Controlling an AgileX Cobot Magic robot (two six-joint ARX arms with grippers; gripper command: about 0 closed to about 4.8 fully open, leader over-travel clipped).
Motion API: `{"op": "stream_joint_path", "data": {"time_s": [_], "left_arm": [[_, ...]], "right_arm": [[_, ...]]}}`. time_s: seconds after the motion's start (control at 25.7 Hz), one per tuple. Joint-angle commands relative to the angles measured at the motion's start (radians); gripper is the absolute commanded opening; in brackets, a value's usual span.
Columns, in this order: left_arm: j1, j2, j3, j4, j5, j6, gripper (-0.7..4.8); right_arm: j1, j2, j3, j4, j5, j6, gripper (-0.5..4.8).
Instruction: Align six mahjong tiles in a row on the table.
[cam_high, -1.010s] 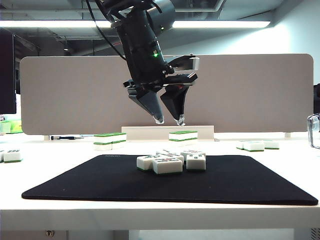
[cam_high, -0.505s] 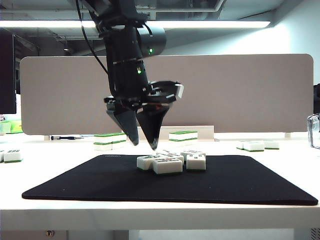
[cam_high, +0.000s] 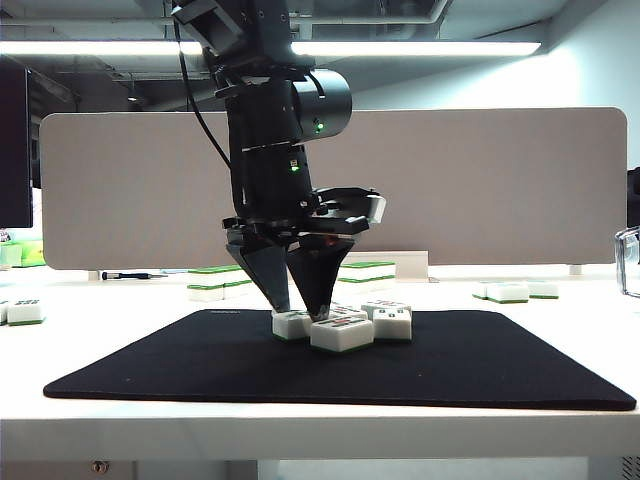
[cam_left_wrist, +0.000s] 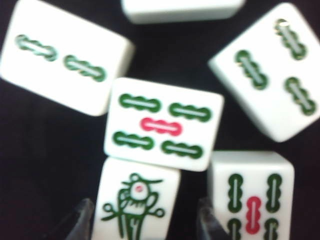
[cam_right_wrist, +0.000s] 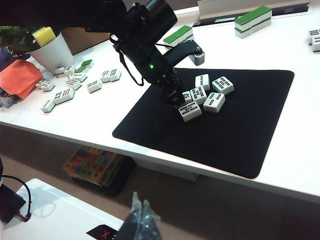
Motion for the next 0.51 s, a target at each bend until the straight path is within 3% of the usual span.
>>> {"op": "stream_joint_path", "data": {"time_s": [0.04,0.27,0.39,0.51], "left_arm": [[0.001,0.001,0.001,0.011,0.016,-0.020,2.19],[0.002,0.008,0.001,0.013,0.018,-0.043,2.02],[0.003,0.007,0.001,0.012,0.010,-0.047,1.55],[0.016,0.005,0.027,-0.023,-0.025,-0.152,1.47]], "right_arm": [[-0.001,-0.012,0.003,0.013,0.002,-0.003,-0.01],[-0.001,-0.012,0.003,0.013,0.001,-0.003,-0.01],[-0.001,-0.012,0.003,0.013,0.001,-0.003,-0.01],[-0.001,-0.012,0.003,0.013,0.001,-0.003,-0.01]]}}
